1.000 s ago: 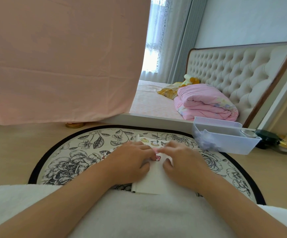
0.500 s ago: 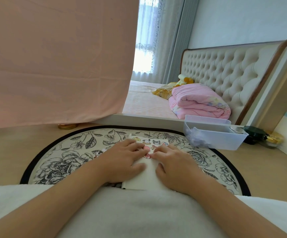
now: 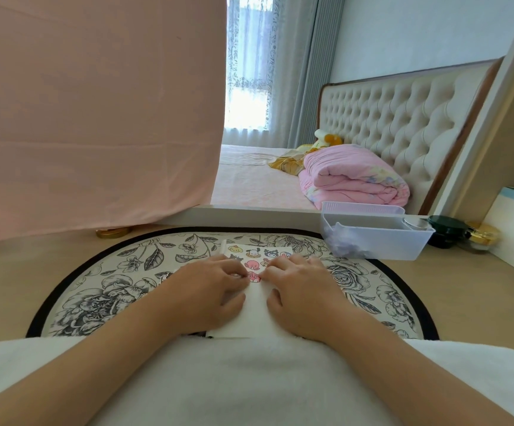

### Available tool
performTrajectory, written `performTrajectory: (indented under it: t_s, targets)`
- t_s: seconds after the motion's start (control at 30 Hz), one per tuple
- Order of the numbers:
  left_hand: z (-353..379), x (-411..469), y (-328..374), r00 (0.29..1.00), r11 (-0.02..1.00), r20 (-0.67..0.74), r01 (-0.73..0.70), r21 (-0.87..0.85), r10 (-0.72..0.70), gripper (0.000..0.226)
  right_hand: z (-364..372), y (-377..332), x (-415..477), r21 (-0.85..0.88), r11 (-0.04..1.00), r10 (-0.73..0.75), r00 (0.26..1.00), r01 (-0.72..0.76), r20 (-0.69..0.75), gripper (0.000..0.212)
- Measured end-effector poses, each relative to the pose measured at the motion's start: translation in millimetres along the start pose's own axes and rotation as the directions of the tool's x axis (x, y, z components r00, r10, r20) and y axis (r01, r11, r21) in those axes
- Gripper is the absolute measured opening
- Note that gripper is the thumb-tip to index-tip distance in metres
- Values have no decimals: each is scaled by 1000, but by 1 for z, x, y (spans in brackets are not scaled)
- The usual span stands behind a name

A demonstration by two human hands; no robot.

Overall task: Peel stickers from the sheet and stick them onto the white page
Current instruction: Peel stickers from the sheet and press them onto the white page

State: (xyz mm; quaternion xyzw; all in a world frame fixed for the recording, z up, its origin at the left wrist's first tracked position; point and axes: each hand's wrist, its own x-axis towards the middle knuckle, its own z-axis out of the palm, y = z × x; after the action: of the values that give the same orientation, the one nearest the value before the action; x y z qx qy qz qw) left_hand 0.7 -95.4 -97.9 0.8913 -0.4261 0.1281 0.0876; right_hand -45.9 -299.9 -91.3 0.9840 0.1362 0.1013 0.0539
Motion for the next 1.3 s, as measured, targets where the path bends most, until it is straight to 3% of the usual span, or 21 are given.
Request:
performTrajectory:
  t_s: [0.13,0.33,0.47,0.67,0.77,0.9,1.03,1.17,1.3]
  targets:
    - [3,-1,3,999,998,-22,40,-55,-41,46,3,0,-1,16,998,-56,998,57,-22,67]
    - [3,-1,8,995,995,-19,93,-34,-94,61,6,6,-4,56,987,-144,982,152,-123,50]
    - [3,-1,9,994,994,-27,104,-37,-105,48,2,9,-8,31,986,-156,981,161,-119,41]
    - [2,-2,6,996,991,-22,78,-107,-81,47,1,6,-8,115,978,-168,983,175,-73,58]
    - [6,-1,6,993,990,-53,96,-105,-102,40,0,5,-7,114,980,-149,983,161,-108,52]
    - [8,1,5,993,987,-70,89,-130,-99,51,0,8,-9,118,985,-114,986,128,-124,41]
    - [6,0,3,987,988,-120,95,-120,-109,44,-1,9,-12,163,980,-100,988,119,-116,44]
    - [-2,-4,-6,958,968,-183,191,-165,-220,38,-7,7,-12,225,972,-43,990,72,-131,48]
    - [-18,-12,-22,929,944,-196,282,-174,-314,32,-18,-7,0,282,957,-30,989,70,-143,36]
